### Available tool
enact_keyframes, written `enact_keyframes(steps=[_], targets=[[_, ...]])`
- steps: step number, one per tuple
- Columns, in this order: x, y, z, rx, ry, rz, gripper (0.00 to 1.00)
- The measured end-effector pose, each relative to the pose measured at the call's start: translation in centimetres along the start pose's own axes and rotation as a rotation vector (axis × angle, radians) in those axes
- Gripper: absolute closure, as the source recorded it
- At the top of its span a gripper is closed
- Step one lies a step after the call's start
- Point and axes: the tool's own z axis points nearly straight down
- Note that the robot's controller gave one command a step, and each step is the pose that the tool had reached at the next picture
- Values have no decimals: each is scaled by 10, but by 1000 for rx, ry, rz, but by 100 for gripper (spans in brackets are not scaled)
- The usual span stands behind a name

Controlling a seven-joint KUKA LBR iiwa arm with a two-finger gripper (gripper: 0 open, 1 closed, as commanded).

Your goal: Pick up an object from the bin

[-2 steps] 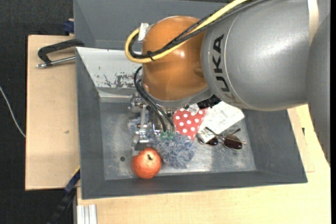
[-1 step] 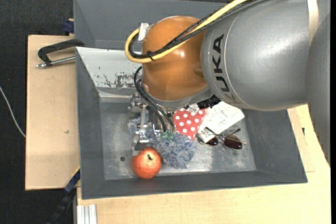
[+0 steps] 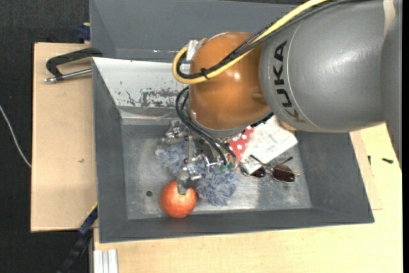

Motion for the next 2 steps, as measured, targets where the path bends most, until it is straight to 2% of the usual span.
enact_keyframes(steps=[1,2], targets=[[0,-30,7,1,-1,-188,0],[0,-62,35,2,6,-367,0]])
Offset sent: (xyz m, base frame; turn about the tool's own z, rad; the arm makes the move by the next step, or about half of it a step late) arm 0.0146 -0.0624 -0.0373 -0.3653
